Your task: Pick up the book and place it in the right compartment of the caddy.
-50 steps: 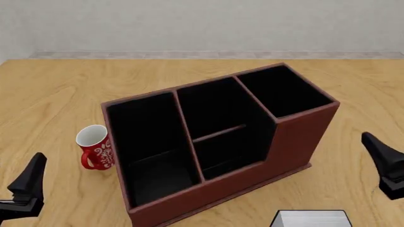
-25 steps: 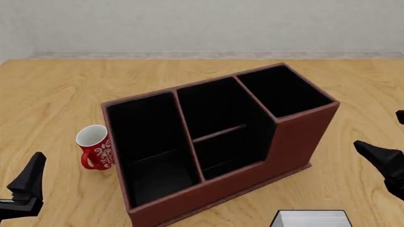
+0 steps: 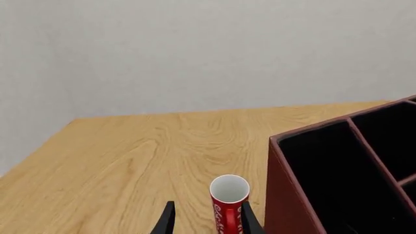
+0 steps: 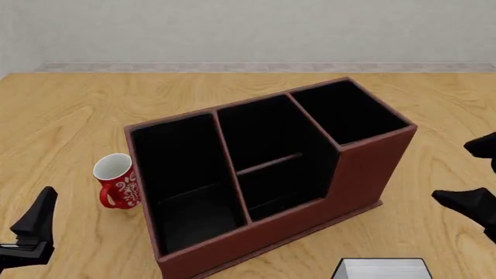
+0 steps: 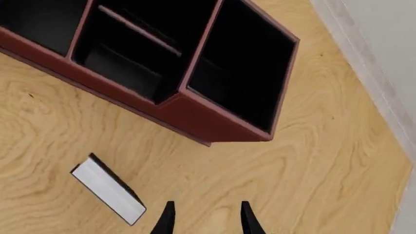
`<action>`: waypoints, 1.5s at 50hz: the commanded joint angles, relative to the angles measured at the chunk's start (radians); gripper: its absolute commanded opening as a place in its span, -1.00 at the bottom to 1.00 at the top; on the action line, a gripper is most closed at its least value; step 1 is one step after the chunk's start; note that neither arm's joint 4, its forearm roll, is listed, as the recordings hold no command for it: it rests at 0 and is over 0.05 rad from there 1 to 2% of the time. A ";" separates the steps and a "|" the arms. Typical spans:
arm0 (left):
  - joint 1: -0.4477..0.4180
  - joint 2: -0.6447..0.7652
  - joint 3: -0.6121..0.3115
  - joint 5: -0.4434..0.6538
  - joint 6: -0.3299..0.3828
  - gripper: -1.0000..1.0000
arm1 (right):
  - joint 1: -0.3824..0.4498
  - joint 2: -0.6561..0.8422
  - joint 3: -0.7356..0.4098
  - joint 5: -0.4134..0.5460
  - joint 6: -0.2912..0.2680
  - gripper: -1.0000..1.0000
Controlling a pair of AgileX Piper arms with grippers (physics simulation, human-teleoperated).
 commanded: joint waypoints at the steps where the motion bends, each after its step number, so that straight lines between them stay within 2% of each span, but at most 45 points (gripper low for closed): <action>1: 0.004 0.014 0.004 -0.012 0.002 1.00 | 0.055 0.101 -0.075 0.095 -0.029 1.00; 2: 0.003 0.011 0.005 -0.010 0.001 1.00 | 0.092 0.117 -0.073 0.096 -0.002 1.00; 5: 0.004 0.011 0.011 -0.011 0.001 1.00 | 0.076 0.127 -0.065 0.096 -0.024 1.00; 10: 0.006 0.015 0.015 -0.015 -0.001 1.00 | 0.102 0.138 -0.053 0.096 -0.004 1.00; 12: 0.006 0.020 0.016 -0.020 0.000 1.00 | 0.098 0.136 -0.032 0.096 -0.023 1.00; 16: 0.001 0.036 0.016 -0.035 -0.001 1.00 | 0.152 0.165 -0.042 0.096 0.024 1.00; 17: 0.002 0.040 0.016 -0.039 0.000 1.00 | 0.191 0.178 -0.036 0.096 0.051 1.00; 22: 0.007 0.040 0.012 -0.039 -0.017 1.00 | 0.212 0.190 -0.021 0.096 0.073 1.00; 24: 0.004 0.035 0.012 -0.033 -0.012 1.00 | 0.269 0.209 -0.018 0.096 0.117 1.00; 26: 0.003 0.035 0.012 -0.032 -0.012 1.00 | 0.267 0.209 -0.024 0.096 0.117 1.00; 27: 0.005 0.039 0.013 -0.037 -0.011 1.00 | 0.301 0.221 -0.013 0.096 0.141 1.00; 34: 0.005 0.053 0.011 -0.049 -0.019 1.00 | 0.364 0.244 0.002 0.096 0.185 1.00; 45: 0.003 0.065 0.014 -0.058 -0.016 1.00 | 0.348 0.230 0.061 0.096 0.171 1.00; 47: 0.001 0.066 0.014 -0.060 -0.013 1.00 | 0.258 0.194 0.119 0.096 0.083 1.00; 48: 0.000 0.065 0.014 -0.059 -0.014 1.00 | 0.240 0.184 0.133 0.096 0.063 1.00; 51: 0.000 0.067 0.015 -0.063 -0.012 1.00 | 0.234 0.178 0.160 0.096 0.071 1.00; 57: -0.006 0.076 0.017 -0.068 -0.012 1.00 | 0.269 0.184 0.163 0.096 0.109 1.00; 61: -0.003 0.078 0.018 -0.070 -0.015 1.00 | 0.319 0.203 0.149 0.096 0.161 1.00; 64: -0.004 0.077 0.019 -0.067 -0.014 1.00 | 0.326 0.205 0.150 0.096 0.168 1.00; 66: -0.005 0.078 0.019 -0.067 -0.014 1.00 | 0.381 0.224 0.137 0.096 0.223 1.00; 67: -0.004 0.077 0.019 -0.065 -0.013 1.00 | 0.392 0.226 0.137 0.096 0.233 1.00; 71: -0.001 0.073 0.020 -0.060 -0.011 1.00 | 0.389 0.225 0.136 0.096 0.226 1.00; 75: -0.002 0.078 0.020 -0.063 -0.011 1.00 | 0.436 0.239 0.127 0.096 0.268 1.00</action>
